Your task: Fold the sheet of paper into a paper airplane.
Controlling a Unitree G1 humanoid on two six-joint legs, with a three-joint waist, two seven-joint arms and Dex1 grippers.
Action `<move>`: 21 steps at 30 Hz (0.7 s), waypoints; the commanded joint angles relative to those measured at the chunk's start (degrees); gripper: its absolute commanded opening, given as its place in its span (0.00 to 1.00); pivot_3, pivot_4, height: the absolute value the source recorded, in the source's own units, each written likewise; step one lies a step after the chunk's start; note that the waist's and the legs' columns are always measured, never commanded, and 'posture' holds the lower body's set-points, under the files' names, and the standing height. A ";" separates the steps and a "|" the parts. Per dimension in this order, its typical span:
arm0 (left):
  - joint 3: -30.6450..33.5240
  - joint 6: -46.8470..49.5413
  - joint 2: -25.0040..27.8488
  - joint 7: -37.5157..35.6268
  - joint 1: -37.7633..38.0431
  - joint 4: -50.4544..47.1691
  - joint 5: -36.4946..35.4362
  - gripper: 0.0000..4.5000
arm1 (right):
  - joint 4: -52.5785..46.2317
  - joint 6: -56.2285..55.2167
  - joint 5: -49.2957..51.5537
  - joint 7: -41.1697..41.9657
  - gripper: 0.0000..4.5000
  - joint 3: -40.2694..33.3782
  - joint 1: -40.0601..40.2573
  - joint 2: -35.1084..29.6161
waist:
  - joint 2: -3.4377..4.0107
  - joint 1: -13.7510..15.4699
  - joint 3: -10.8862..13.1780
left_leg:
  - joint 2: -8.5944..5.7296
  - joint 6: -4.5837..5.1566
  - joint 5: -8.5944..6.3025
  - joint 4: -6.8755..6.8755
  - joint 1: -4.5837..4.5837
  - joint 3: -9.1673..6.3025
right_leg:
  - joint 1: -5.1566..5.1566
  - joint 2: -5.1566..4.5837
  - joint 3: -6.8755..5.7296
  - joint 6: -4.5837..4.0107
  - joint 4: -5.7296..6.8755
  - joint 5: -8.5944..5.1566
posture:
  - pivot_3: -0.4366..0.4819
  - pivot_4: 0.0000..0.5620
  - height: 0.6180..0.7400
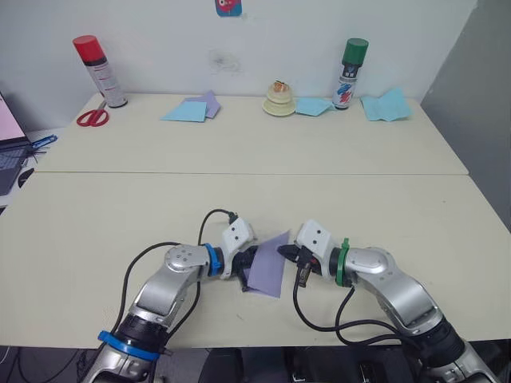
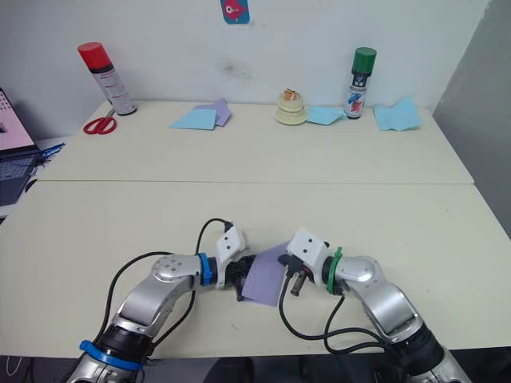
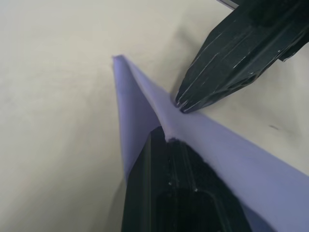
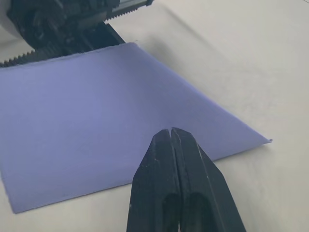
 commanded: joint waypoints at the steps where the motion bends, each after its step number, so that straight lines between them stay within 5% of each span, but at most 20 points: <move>1: 3.90 3.75 3.42 0.76 2.61 -3.57 -1.97 0.01 | 1.00 -1.96 -0.85 0.18 0.00 1.18 -0.61 0.67 | 0.00 -0.23 0.00 | 0.01 0.00 0.00 -0.01 0.01 0.00 | 0.00 0.00 0.00 0.00 0.00 0.00 | 0.48 0.27 0.88; 11: 11.23 7.37 9.39 -1.25 -0.72 -7.30 -8.13 0.01 | 4.39 -5.24 -2.63 1.20 0.00 2.67 -0.57 0.90 | 0.01 0.09 0.01 | -0.02 0.00 0.00 0.01 -0.03 0.00 | -0.01 -0.02 -0.02 -0.01 -0.02 0.00 | 0.48 0.27 0.88; 16: 5.91 8.11 6.79 -1.91 -3.99 -9.63 -8.88 0.01 | 5.03 -6.12 -3.00 1.33 0.00 3.07 -0.60 0.81 | 0.01 0.24 0.01 | -0.04 0.00 0.00 0.01 -0.06 0.04 | -0.02 -0.03 0.03 -0.01 -0.06 0.00 | 0.48 0.27 0.88; 21: -2.29 -0.07 2.87 -0.73 -6.57 -2.72 -1.44 0.01 | 5.02 -7.42 -3.33 1.63 0.00 3.09 -0.38 0.53 | 0.01 0.32 0.01 | -0.05 0.00 0.00 0.02 -0.05 0.02 | -0.01 -0.02 0.02 -0.01 -0.03 0.00 | 0.48 0.27 0.88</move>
